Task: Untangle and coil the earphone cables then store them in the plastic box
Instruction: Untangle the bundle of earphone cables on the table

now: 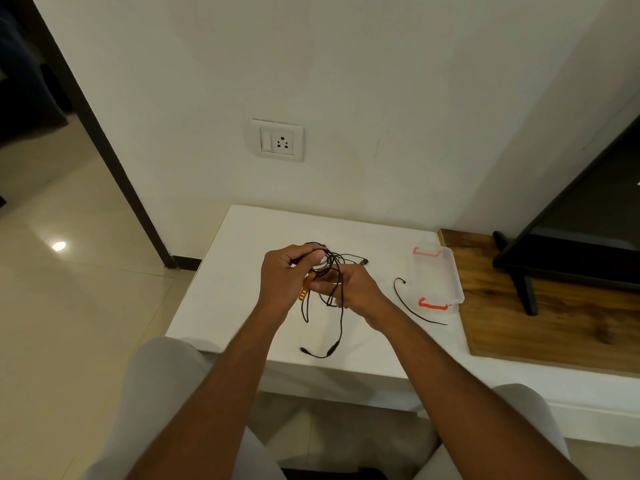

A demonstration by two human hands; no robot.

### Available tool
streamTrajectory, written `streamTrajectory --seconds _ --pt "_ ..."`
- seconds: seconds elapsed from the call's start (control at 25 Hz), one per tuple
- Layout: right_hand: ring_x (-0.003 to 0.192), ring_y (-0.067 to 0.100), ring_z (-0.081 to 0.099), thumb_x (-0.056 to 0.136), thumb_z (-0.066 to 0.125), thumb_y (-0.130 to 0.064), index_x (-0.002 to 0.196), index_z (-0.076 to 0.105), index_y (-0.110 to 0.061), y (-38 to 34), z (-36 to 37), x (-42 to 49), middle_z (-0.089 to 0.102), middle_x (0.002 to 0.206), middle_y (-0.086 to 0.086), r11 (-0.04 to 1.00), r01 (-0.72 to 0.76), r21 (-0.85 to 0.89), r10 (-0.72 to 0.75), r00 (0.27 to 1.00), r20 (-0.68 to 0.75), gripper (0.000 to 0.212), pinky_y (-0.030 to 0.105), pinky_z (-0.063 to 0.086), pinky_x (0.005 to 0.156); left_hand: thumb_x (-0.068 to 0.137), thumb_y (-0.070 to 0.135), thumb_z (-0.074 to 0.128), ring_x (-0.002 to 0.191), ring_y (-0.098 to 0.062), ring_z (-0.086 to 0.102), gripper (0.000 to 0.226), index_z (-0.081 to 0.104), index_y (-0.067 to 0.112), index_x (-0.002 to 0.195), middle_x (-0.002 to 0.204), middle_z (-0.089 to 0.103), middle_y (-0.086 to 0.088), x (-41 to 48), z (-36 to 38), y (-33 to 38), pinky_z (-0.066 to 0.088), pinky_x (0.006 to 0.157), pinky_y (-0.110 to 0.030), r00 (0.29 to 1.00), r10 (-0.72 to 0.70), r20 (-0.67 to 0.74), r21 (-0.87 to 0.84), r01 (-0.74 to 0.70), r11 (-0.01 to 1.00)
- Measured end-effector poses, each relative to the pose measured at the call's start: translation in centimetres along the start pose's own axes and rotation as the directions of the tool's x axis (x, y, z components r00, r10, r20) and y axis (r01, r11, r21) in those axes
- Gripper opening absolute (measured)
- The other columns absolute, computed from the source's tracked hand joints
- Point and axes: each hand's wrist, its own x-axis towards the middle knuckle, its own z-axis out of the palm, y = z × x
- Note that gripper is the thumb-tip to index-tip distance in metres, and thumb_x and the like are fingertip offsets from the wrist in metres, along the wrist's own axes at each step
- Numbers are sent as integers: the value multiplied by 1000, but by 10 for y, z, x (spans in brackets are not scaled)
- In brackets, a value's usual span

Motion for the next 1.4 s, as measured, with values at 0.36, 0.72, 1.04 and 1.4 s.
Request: streamTrajectory --seconds 0.36,0.72,1.04,1.4 --pt "75 8 69 81 78 -18 86 76 -22 7 -13 7 76 81 -5 979 -11 -202 -37 972 -232 8 27 54 67 85 7 71 69 1 67 13 77 19 89 79 73 13 0 -2 -2 49 62 -13 997 67 -26 75 -65 995" --pt "44 6 33 86 69 -13 79 71 -13 20 -57 3 75 79 5 928 -198 315 363 673 -645 7 16 30 40 86 9 70 59 3 57 13 75 21 86 73 71 13 9 -18 2 45 60 -11 997 48 -57 56 -44 997" --pt "60 10 50 92 65 -16 96 69 -12 42 -83 -2 73 78 1 942 -227 248 336 616 -713 7 19 39 51 87 9 68 59 -1 59 15 74 22 83 69 70 7 11 -21 -2 44 53 -13 994 -7 -109 13 8 1000" --pt "85 4 61 89 67 -16 101 71 -26 20 -24 -9 69 100 -12 946 98 -309 -266 778 -569 16 16 47 74 90 9 65 60 -8 58 13 76 6 95 84 76 -5 8 -12 -11 46 47 -22 995 -91 -46 -21 90 996"
